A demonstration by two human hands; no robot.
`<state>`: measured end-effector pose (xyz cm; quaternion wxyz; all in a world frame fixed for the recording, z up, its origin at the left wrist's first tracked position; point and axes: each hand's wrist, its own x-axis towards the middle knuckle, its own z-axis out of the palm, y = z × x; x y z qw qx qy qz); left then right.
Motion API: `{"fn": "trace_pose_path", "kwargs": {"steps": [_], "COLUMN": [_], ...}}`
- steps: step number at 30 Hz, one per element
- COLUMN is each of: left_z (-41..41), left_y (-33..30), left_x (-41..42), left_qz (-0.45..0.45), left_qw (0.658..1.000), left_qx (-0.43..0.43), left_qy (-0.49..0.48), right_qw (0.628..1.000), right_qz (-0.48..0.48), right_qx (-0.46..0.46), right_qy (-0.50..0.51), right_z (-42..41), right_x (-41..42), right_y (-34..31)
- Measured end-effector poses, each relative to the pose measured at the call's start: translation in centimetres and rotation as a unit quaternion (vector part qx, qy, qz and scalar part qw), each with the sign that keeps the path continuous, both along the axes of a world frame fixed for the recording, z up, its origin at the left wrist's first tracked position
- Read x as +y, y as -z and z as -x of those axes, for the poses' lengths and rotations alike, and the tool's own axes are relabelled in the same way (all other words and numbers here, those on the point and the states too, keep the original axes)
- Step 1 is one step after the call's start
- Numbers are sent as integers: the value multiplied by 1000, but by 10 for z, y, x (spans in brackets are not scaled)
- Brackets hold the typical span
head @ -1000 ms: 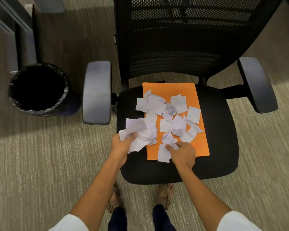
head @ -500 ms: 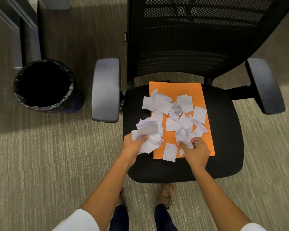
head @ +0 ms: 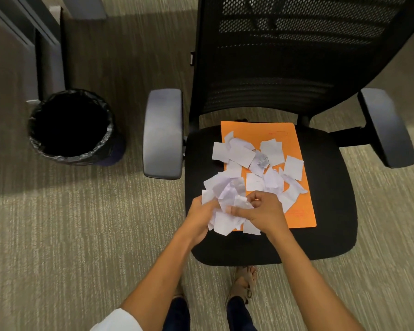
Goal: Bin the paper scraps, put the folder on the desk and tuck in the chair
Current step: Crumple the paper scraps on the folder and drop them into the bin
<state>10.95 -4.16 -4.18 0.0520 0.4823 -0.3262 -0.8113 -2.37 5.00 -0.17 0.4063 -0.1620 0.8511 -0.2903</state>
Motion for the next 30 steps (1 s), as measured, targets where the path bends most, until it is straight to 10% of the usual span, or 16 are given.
{"fn": "trace_pose_path", "kwargs": {"steps": [18,23,30], "left_z": [-11,-14,-26], "left_y": [4,8,12], "left_x": [-8,-20,-25], "left_qz": [15,38,36], "left_qw": [999,997,993], "left_qx": [-28,-65,-105], "left_qy": [15,-17,-25], "right_qw": [985,996,971], "right_qz": [-39,-24,-189], "right_qx": [129,64,150], "right_qy": [-113,57,12], "right_z": [-15,-6,-14], "right_x": [-17,12,46], "right_y": [-1,0,55]}}
